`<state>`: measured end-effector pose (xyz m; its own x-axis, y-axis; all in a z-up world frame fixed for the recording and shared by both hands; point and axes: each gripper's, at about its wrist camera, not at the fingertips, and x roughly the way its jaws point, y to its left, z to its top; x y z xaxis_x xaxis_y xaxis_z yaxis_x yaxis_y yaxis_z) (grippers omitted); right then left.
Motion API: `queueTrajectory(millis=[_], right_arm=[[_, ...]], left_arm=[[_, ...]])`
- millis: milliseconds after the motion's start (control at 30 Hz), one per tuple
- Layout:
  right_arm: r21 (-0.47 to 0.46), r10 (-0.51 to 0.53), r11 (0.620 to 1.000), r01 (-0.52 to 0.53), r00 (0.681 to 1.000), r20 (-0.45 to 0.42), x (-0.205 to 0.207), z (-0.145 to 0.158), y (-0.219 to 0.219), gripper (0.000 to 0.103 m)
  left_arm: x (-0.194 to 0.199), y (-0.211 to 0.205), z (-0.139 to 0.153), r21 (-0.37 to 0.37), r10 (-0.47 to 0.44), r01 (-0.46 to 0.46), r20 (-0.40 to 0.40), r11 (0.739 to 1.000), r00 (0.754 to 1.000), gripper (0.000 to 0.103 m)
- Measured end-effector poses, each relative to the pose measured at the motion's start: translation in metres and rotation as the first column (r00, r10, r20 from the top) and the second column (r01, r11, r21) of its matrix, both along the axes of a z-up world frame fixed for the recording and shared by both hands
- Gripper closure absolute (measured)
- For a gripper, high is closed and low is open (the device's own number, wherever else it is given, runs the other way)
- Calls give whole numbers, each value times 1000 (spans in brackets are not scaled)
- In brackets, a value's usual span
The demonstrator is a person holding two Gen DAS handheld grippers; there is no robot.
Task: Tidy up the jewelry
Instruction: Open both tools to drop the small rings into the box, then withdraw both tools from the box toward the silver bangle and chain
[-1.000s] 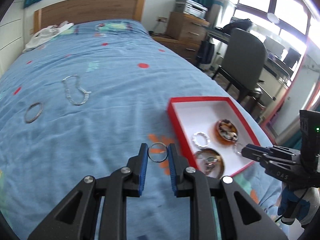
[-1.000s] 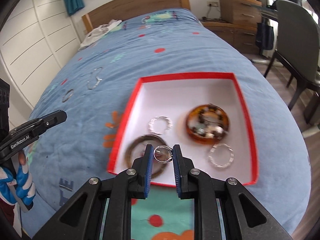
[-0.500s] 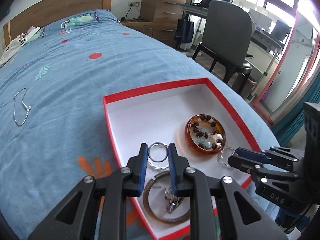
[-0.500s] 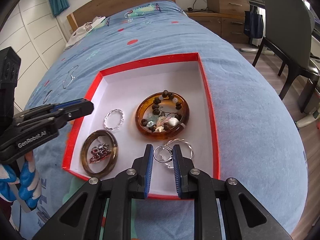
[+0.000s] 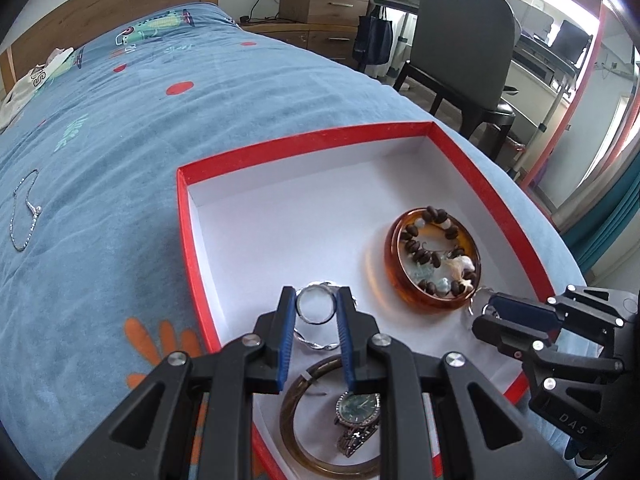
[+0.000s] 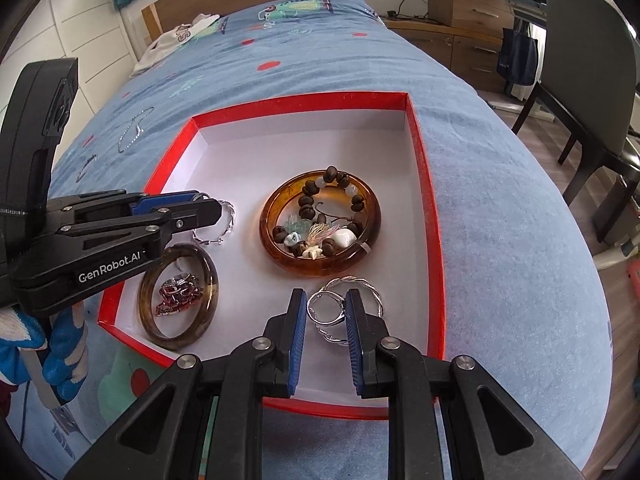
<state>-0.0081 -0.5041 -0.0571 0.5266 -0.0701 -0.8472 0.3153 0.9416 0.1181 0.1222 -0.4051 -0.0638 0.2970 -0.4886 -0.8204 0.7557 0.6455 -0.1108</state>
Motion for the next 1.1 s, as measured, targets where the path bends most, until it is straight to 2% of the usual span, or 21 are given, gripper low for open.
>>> queueTrajectory(millis=[400, 500, 633, 833, 1100], right_arm=[[-28, 22, 999, -23, 998, -56, 3, -1, 6, 83], [-28, 18, 999, -20, 998, -68, 2, -1, 6, 83], [-18, 6, 1000, -7, 997, -73, 0, 2, 6, 76], [-12, -27, 1000, 27, 999, -34, -17, 23, 8, 75], [-32, -75, 997, 77, 995, 70, -51, 77, 20, 68]], left_arm=[[3, -4, 0, 24, 0, 1, -15, 1000, 1000, 83], [2, -3, 2, 30, -14, 14, -19, 999, 1000, 78], [-2, 0, 7, 28, -20, 21, -26, 999, 999, 75], [-6, 20, 46, -31, -11, 11, -1, 999, 1000, 70], [-8, 87, 125, -132, 78, -67, 79, 989, 994, 68]])
